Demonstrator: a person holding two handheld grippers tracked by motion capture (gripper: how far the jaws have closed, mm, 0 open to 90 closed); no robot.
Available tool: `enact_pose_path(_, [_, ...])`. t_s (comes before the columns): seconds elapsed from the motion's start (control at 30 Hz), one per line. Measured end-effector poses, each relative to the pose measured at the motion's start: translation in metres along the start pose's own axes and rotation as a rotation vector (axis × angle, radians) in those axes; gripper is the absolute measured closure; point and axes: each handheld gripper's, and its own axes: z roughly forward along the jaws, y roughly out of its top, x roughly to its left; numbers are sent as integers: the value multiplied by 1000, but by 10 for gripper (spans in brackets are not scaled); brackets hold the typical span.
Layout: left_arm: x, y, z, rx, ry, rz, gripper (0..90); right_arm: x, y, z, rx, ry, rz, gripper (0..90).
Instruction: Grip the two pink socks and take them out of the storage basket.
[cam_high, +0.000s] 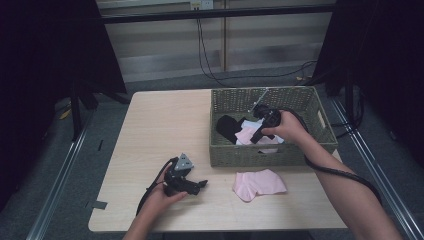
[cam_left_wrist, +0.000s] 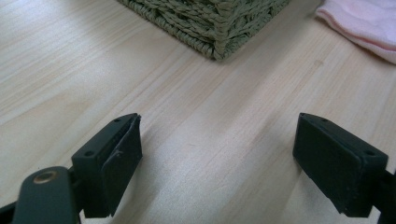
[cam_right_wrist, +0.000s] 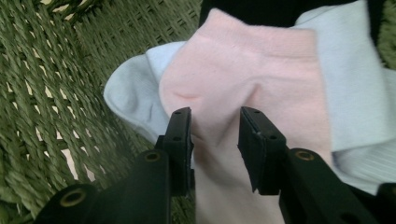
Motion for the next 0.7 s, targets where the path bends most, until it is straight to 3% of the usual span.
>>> enact_pose_path(0.1, [0, 0, 0, 0, 0, 0, 151, 1, 1, 3, 11, -8, -3, 658])
enact_pose_path(0.3, [0, 0, 0, 0, 1, 0, 151, 1, 3, 11, 49, 29, 20, 852])
enact_pose_path(0.4, [0, 0, 0, 0, 0, 0, 151, 0, 2, 10, 49, 39, 4, 867])
enact_pose_path(0.47, [0, 0, 0, -1, 0, -1, 151, 1, 2, 5, 40, 46, 23, 870])
enact_pose_path(0.7, [-1, 0, 1, -8, -3, -12, 151, 3, -2, -22, 16, 35, 12, 870])
